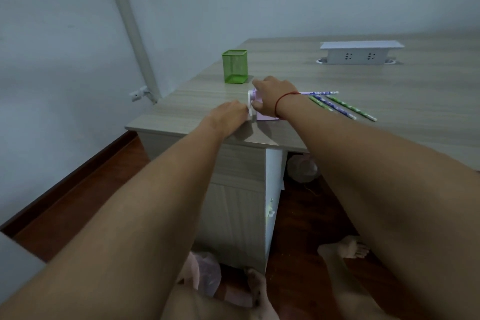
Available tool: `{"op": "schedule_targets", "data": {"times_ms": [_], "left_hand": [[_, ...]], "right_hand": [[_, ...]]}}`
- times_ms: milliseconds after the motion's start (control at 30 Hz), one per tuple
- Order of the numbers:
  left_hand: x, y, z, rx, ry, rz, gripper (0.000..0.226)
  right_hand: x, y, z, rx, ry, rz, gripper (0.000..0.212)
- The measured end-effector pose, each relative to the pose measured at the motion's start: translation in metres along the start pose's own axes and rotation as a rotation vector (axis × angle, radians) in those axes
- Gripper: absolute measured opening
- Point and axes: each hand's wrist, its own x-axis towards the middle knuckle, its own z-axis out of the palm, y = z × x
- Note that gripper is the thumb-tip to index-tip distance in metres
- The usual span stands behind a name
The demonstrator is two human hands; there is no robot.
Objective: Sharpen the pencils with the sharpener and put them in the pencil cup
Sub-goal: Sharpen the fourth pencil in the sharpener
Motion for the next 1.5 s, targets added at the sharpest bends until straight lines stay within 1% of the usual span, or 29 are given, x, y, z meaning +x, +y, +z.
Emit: {"op": "schedule_targets", "data": {"times_ms": [100,167,233,333,433,600,700,833,1033,1167,1267,1367,1433,1500], "left_hand": [[0.014,-0.010,0.003,-0.005,-0.033,0.009,0.033],[0.025,-0.017,0.001,0.076,-0.088,0.041,0.035],[0.034,-0.021,-0.002,0.142,-0.099,0.065,0.033],[0.046,-0.027,-0.009,0.258,-0.035,0.105,0.024],[0.053,-0.034,-0.015,0.375,0.063,0.186,0.021],[0.053,-0.036,-0.031,0.344,0.185,0.207,0.027],[0.052,-0.030,-0.045,0.347,0.234,0.188,0.024],[0.035,-0.021,-0.048,0.300,0.278,0.150,0.024],[0.004,-0.014,-0.033,0.166,0.349,0.161,0.021],[-0.012,-0.006,-0.013,0.149,0.291,0.150,0.029],[-0.011,-0.004,-0.007,0.157,0.267,0.124,0.025],[-0.006,-0.001,-0.002,0.246,0.144,0.078,0.029],[-0.006,0.000,0.006,0.266,0.101,0.051,0.027],[-0.002,-0.002,0.011,0.265,0.061,0.063,0.027]], "right_hand": [[-0.001,0.001,0.001,0.018,0.022,-0.021,0.044],[-0.001,0.002,0.002,0.059,0.031,-0.019,0.045],[-0.001,0.003,0.004,0.080,0.049,-0.014,0.046],[0.000,0.003,0.006,0.065,0.066,-0.022,0.043],[0.002,0.005,0.009,0.065,0.063,-0.002,0.045],[0.003,0.006,0.004,0.045,0.020,-0.009,0.050],[0.004,0.008,-0.003,0.022,-0.020,0.003,0.055],[0.007,0.008,-0.003,0.033,-0.043,0.048,0.051],[0.004,0.000,-0.004,0.031,-0.035,0.061,0.045],[0.003,-0.002,-0.007,0.005,-0.040,0.059,0.048],[0.005,-0.002,-0.007,0.006,-0.046,0.052,0.047],[0.005,-0.002,-0.004,0.019,-0.029,0.043,0.046],[0.004,-0.003,-0.001,0.029,-0.006,0.042,0.049],[0.004,-0.003,0.002,0.051,0.017,0.052,0.051]]}}
